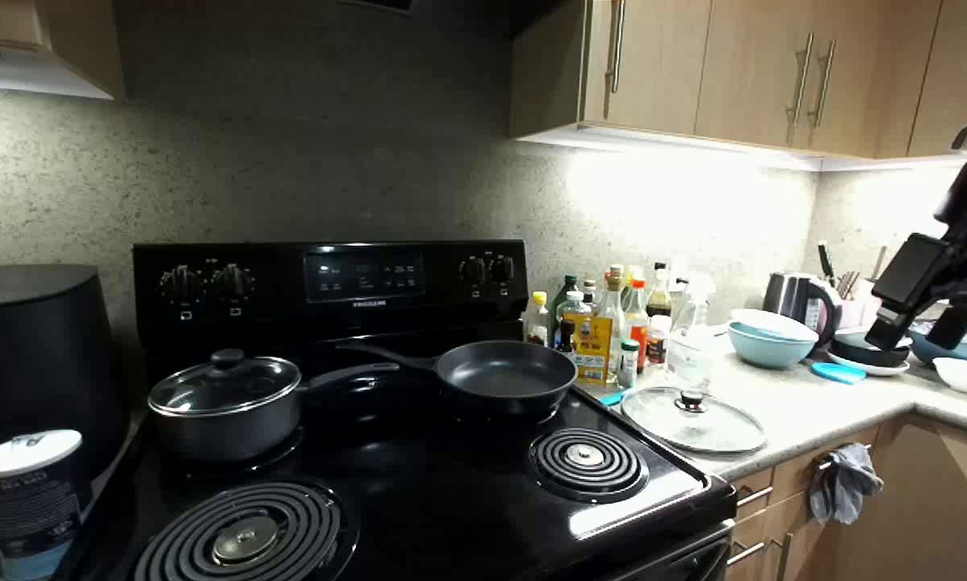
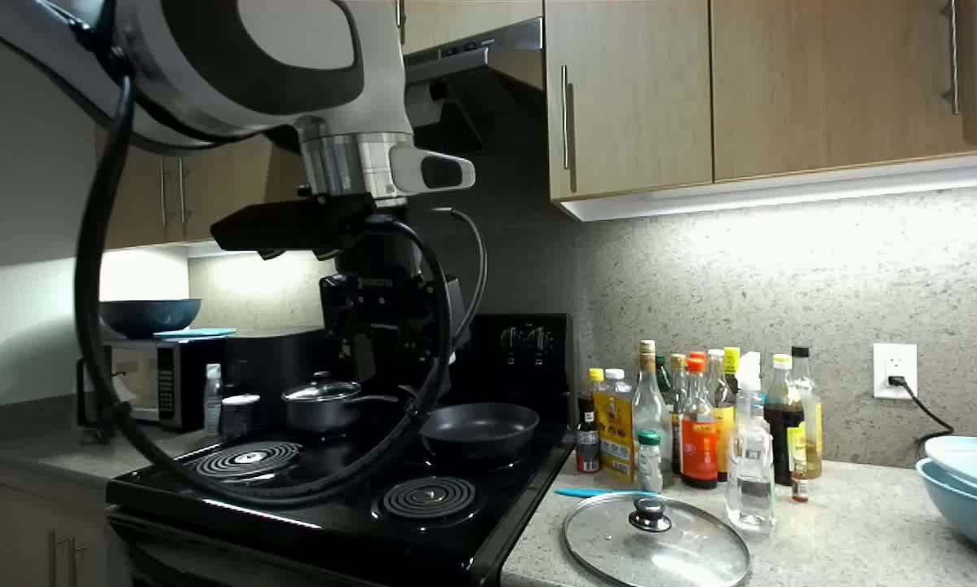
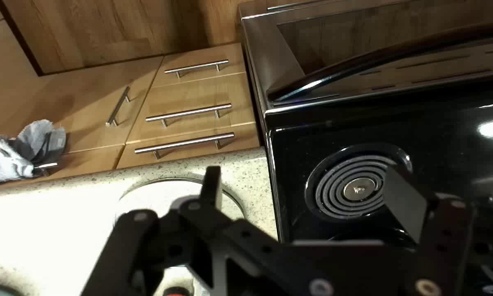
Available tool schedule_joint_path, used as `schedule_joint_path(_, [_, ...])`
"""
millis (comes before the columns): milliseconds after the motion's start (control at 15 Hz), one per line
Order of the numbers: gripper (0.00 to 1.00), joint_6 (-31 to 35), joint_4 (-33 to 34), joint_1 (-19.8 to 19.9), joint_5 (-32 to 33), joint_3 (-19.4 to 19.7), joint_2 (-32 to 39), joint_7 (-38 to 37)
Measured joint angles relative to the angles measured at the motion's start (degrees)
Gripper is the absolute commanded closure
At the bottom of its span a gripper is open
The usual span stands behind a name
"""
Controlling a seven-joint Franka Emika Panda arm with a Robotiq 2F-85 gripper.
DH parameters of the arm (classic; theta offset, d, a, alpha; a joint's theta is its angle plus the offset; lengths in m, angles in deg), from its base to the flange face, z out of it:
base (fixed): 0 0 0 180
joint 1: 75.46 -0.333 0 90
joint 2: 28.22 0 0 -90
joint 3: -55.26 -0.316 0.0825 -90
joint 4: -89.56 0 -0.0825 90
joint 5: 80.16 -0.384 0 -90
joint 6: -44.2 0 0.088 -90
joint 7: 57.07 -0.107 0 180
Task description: Pick up the glass lid from the countertop and put it on the black pan on the stove.
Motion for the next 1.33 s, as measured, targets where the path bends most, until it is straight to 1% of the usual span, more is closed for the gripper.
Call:
schedule_joint_path(267, [0.00, -0.38, -1.75, -0.01, 0.00, 0.06, 0.55, 0.00])
schedule_joint_path(600, [0.00, -0.38, -1.74, -0.01, 0.00, 0.07, 0.57, 0.00])
schedule_joint_path(867, [0.00, -0.18, -0.11, 0.01, 0.00, 0.02, 1.18, -0.05])
schedule_joint_path(1067, [0.00, 1.66, 2.29, 0.12, 0.16, -0.70, 4.63, -0.73])
schedule_joint_path(1333, [0.00, 5.13, 7.07, 0.77, 1.33, -3.35, 14.20, -3.43])
